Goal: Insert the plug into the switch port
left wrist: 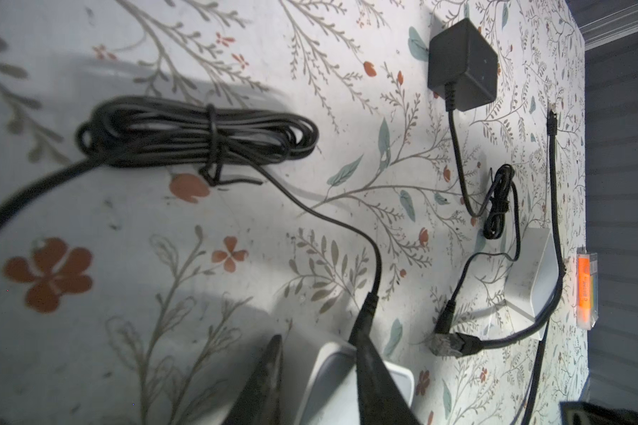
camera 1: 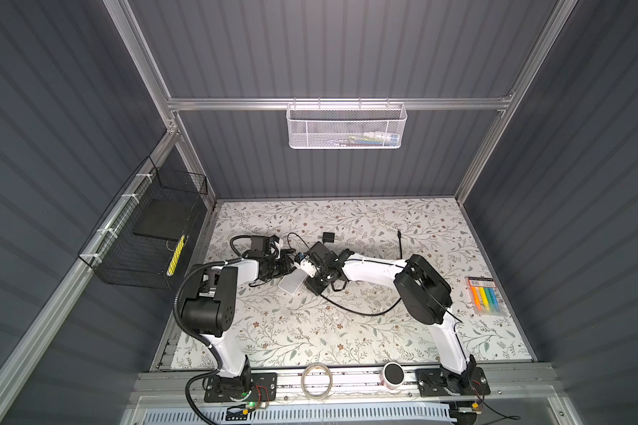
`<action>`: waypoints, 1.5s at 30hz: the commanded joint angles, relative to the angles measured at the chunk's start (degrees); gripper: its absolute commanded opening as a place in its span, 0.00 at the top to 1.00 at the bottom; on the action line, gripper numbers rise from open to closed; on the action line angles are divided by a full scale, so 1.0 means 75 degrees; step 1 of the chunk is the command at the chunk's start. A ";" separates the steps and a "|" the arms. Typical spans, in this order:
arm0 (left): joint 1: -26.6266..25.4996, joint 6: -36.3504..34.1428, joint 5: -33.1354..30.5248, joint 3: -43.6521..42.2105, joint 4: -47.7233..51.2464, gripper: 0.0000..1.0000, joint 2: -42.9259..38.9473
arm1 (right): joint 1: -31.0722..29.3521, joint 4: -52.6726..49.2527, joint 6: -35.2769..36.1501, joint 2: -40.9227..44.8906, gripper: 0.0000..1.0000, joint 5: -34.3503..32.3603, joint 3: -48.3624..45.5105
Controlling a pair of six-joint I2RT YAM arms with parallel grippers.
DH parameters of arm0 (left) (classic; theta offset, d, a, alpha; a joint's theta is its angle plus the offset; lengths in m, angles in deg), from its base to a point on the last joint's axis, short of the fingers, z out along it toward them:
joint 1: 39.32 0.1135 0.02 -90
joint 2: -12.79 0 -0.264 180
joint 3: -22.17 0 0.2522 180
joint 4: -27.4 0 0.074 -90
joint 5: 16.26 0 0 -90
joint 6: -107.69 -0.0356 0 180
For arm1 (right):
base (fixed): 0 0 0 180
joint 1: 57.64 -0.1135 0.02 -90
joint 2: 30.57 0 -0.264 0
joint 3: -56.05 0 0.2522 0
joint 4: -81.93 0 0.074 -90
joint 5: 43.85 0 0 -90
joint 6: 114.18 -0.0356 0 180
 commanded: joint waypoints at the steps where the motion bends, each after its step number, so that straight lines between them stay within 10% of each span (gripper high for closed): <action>1: -0.0214 -0.0060 0.0078 -0.0244 0.0798 0.67 0.0446 | -0.0045 0.0119 0.0064 0.0245 1.00 0.0269 0.0409; 45: -0.0687 0.0266 0.0422 -0.1011 -0.0033 0.70 0.0586 | 0.0036 0.0143 -0.0178 -0.0400 1.00 -0.0058 0.1275</action>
